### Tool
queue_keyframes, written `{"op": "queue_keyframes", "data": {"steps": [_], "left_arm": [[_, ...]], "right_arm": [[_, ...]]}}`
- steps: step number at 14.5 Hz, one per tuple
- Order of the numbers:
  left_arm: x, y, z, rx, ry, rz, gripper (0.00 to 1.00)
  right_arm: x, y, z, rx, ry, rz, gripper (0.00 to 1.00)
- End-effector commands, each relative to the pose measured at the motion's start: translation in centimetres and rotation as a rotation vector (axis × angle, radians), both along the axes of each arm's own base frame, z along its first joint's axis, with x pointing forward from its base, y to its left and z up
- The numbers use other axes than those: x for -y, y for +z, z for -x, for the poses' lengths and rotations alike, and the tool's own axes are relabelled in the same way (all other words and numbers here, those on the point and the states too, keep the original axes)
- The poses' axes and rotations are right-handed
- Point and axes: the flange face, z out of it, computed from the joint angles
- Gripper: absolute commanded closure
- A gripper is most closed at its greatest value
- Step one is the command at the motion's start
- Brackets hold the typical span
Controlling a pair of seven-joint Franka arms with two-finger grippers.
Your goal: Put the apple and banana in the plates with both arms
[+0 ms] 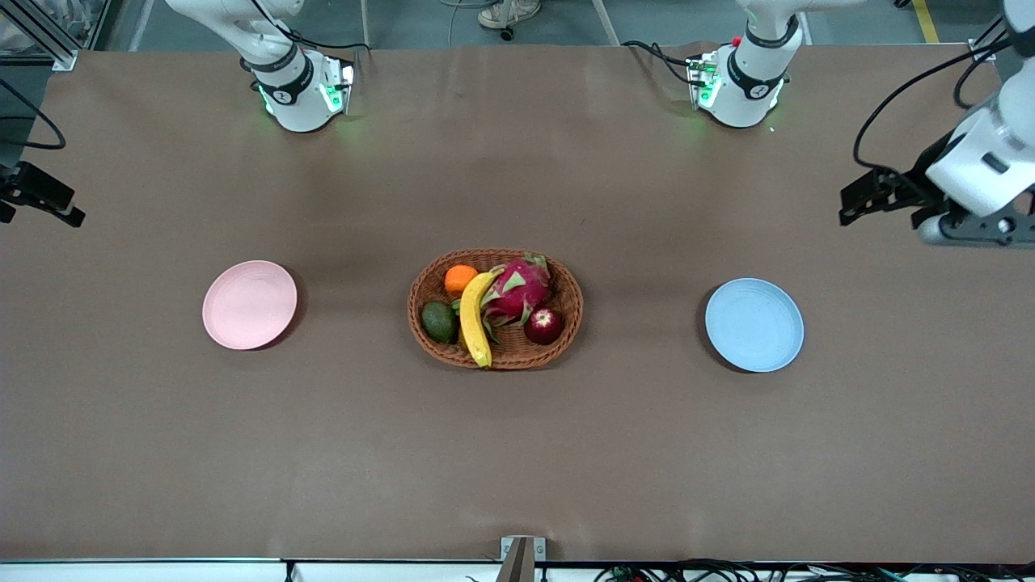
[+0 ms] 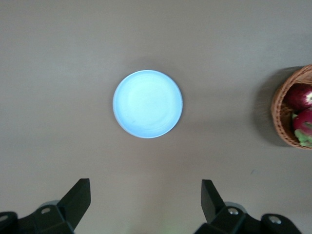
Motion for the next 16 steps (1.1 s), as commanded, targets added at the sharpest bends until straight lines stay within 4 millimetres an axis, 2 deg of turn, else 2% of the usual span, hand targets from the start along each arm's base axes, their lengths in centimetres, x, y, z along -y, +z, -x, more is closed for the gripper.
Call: {"op": "queue_keyframes", "data": {"steps": [1, 3, 5, 7, 8, 10, 12, 14, 16], "left_arm": [[2.8, -3.5, -2.6, -0.024, -0.023, 0.055, 0.0], [5.5, -6.3, -3.7, -0.028, 0.023, 0.059, 0.0], [9.6, -9.4, -4.5, -0.043, 0.124, 0.051, 0.0], [13.6, -12.9, -4.7, -0.066, 0.2, 0.038, 0.0], [15.8, -14.7, -4.6, -0.082, 0.225, 0.032, 0.0], [19.0, -17.3, -4.3, -0.094, 0.308, 0.024, 0.0], [23.7, -20.0, -3.2, -0.109, 0.379, 0.022, 0.0], [27.2, -22.5, -2.5, -0.101, 0.481, 0.028, 0.0], [30.1, -25.2, -2.0, -0.092, 0.556, 0.044, 0.0]], "right_arm": [[-2.9, -3.2, -1.9, -0.063, 0.051, 0.015, 0.0], [-5.0, -5.9, -3.3, -0.103, 0.074, 0.002, 0.0], [-8.1, -8.8, -4.5, -0.15, 0.123, 0.002, 0.0], [-12.5, -11.0, -5.1, -0.173, 0.192, 0.005, 0.0], [-15.4, -12.6, -5.6, -0.181, 0.235, 0.002, 0.0], [-19.6, -15.1, -6.3, -0.18, 0.274, -0.057, 0.0], [-24.1, -18.5, -6.8, -0.186, 0.307, -0.121, 0.0], [-28.5, -21.0, -6.8, -0.169, 0.36, -0.12, 0.0], [-31.5, -23.7, -6.5, -0.182, 0.382, -0.139, 0.0]]}}
